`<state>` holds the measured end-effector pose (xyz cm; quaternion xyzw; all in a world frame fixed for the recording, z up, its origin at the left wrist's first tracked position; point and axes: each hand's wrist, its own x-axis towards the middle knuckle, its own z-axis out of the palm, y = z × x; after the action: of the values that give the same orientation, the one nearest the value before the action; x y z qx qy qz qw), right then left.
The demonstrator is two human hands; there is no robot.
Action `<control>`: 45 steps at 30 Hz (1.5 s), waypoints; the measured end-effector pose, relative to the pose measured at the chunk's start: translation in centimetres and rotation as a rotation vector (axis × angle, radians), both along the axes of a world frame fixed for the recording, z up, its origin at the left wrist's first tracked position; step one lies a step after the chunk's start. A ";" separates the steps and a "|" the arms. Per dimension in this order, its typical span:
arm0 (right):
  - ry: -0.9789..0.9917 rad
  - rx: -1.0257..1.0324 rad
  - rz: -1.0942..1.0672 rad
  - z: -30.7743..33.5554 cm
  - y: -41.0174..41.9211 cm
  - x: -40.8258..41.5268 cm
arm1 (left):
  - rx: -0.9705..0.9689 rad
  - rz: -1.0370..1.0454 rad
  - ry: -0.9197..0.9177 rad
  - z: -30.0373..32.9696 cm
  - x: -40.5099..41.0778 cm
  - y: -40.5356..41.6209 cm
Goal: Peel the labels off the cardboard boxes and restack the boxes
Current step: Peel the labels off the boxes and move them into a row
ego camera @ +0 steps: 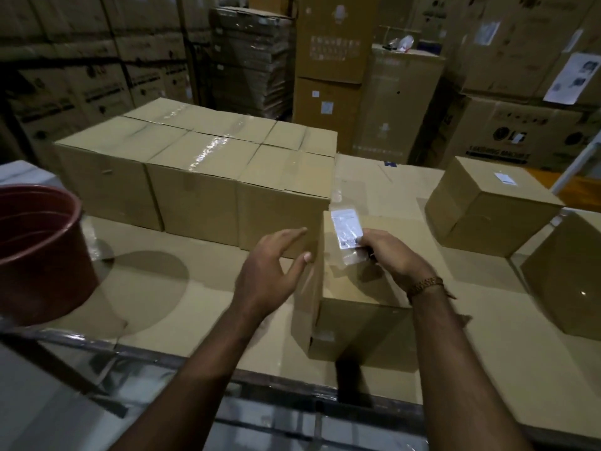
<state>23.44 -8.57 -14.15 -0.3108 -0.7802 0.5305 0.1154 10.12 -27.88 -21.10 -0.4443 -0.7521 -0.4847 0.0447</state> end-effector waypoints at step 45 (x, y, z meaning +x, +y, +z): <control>-0.255 0.703 0.322 -3.2 -42.8 -47.7 | -0.330 0.682 -0.089 3.6 -39.6 -41.2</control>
<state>-24.28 -51.41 -17.35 -0.1893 -0.9607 0.2002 0.0323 -29.46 -69.05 -17.51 -0.1482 -0.9259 -0.3332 0.0983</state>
